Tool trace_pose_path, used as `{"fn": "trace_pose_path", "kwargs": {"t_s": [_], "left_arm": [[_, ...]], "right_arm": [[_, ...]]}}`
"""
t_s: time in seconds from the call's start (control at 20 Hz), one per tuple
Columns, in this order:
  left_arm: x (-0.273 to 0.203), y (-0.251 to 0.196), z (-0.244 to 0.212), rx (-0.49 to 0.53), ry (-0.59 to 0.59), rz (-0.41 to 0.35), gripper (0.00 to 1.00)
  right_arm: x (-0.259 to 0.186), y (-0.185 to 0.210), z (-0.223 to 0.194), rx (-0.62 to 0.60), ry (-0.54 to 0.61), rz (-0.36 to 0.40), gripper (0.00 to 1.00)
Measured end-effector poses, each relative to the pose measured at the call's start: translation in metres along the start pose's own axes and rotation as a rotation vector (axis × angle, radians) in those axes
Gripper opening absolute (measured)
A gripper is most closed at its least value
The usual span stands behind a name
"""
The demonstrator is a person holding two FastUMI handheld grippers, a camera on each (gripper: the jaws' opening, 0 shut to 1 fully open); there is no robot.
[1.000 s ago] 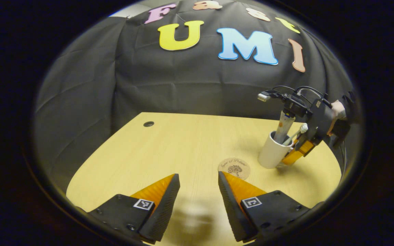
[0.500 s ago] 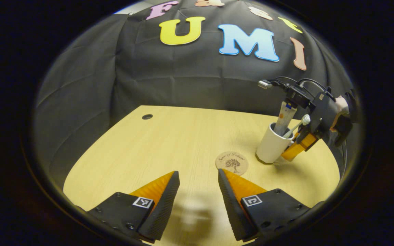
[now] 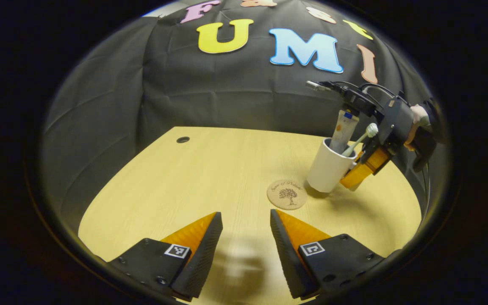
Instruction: Put the toothbrush and toothpaste on the desktop into the cup, then pick up the cup and place it on the coaster on the desktop.
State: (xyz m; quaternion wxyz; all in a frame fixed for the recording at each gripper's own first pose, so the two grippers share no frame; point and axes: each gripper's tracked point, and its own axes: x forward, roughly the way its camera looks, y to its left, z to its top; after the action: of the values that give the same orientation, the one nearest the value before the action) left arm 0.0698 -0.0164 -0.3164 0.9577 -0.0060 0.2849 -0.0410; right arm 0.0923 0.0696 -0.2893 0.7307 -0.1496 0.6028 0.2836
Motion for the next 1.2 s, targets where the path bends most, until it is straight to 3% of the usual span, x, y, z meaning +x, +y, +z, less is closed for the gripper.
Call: {"fn": "trace_pose_path", "kwargs": {"t_s": [0.45, 1.2], "left_arm": [[-0.016, 0.018, -0.006, -0.015, 0.005, 0.023, 0.79], [-0.027, 0.026, -0.016, -0.032, 0.029, 0.024, 0.8]], "right_arm": [[0.01, 0.027, 0.028, -0.06, -0.001, 0.017, 0.2], [0.028, 0.051, 0.037, -0.121, 0.044, 0.0, 0.19]]}}
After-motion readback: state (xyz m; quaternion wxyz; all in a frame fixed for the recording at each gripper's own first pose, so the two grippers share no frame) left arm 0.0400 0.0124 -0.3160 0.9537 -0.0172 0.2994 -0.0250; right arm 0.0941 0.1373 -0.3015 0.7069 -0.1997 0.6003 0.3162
